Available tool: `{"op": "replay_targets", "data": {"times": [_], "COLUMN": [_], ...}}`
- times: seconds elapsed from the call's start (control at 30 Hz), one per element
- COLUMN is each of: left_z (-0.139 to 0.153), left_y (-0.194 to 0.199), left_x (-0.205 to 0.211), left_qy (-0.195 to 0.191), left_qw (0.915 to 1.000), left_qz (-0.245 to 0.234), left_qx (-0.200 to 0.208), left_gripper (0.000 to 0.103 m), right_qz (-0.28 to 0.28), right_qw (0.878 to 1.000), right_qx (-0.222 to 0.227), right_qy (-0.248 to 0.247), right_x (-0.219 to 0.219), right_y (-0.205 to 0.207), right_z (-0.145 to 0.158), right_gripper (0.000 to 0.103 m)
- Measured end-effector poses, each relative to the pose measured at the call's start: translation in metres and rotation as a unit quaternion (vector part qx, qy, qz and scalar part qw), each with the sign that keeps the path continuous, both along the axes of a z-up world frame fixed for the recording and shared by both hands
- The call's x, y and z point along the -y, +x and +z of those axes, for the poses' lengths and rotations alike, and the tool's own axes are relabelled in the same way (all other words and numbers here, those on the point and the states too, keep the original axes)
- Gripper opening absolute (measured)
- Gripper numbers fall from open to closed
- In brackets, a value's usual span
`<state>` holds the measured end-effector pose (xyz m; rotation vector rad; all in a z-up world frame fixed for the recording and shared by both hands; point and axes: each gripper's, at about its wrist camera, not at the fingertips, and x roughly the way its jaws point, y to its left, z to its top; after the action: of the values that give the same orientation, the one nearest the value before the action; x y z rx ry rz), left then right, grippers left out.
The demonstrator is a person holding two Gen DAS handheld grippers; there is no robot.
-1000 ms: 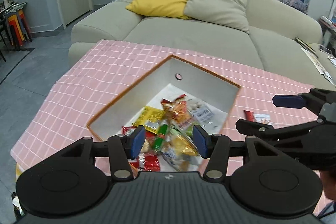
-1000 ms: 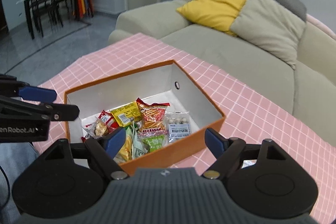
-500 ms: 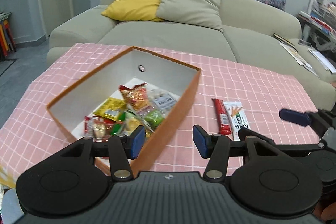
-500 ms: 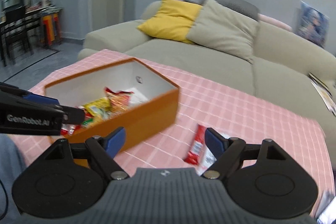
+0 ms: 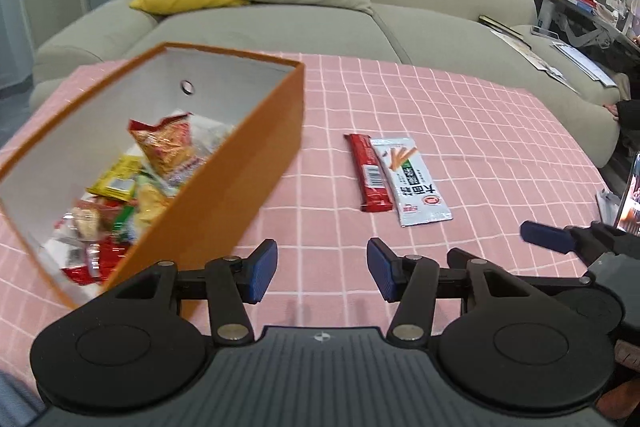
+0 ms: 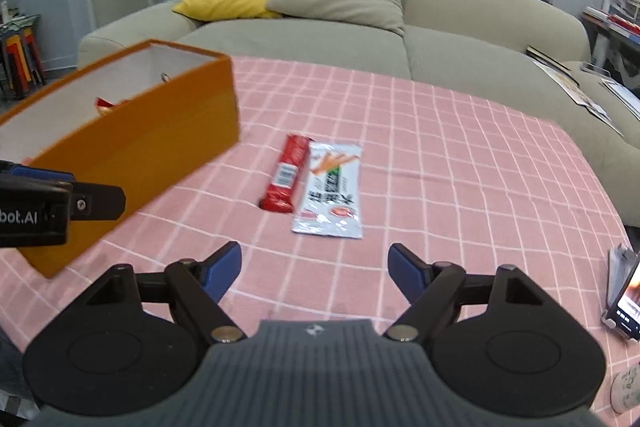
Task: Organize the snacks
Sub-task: 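Move both grippers from the box toward the red bar and white stick pack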
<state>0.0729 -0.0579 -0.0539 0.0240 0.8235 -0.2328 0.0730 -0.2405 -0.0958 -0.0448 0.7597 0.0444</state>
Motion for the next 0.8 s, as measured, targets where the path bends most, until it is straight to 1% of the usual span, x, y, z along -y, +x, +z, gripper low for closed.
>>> {"op": "replay_targets", "data": {"times": [0.13, 0.17, 0.27, 0.37, 0.43, 0.5, 0.6, 0.8], "left_z": [-0.006, -0.007, -0.013, -0.022, -0.025, -0.027, -0.029, -0.034], "left_y": [0.016, 0.021, 0.036, 0.049, 0.057, 0.063, 0.069, 0.082], "left_x": [0.011, 0.014, 0.022, 0.024, 0.024, 0.025, 0.025, 0.022], "left_qy": [-0.004, -0.004, 0.005, 0.011, 0.005, 0.006, 0.017, 0.007], "left_qw": [1.0000, 0.9999, 0.9999, 0.9996, 0.9995, 0.9995, 0.9994, 0.9987], "left_qz": [-0.004, -0.005, -0.008, 0.000, 0.005, 0.009, 0.013, 0.026], "left_qx": [-0.007, -0.009, -0.015, -0.024, -0.031, -0.031, -0.029, -0.044], "left_gripper": [0.061, 0.061, 0.061, 0.059, 0.059, 0.059, 0.059, 0.059], "right_qz": [-0.001, 0.000, -0.002, -0.009, -0.011, -0.011, -0.008, 0.001], "right_qw": [1.000, 1.000, 1.000, 1.000, 0.999, 0.999, 0.999, 0.999], "right_qx": [-0.009, -0.012, -0.022, -0.028, -0.032, -0.033, -0.041, -0.044], "right_qy": [0.002, 0.000, -0.002, 0.005, 0.012, 0.019, 0.029, 0.020], "right_x": [0.006, 0.006, 0.010, 0.015, 0.018, 0.019, 0.019, 0.011], "right_y": [0.015, 0.020, 0.037, 0.056, 0.070, 0.085, 0.106, 0.134], "right_z": [-0.010, -0.013, -0.021, -0.026, -0.029, -0.033, -0.042, -0.054], "right_gripper": [0.072, 0.070, 0.068, 0.068, 0.068, 0.068, 0.070, 0.071]}}
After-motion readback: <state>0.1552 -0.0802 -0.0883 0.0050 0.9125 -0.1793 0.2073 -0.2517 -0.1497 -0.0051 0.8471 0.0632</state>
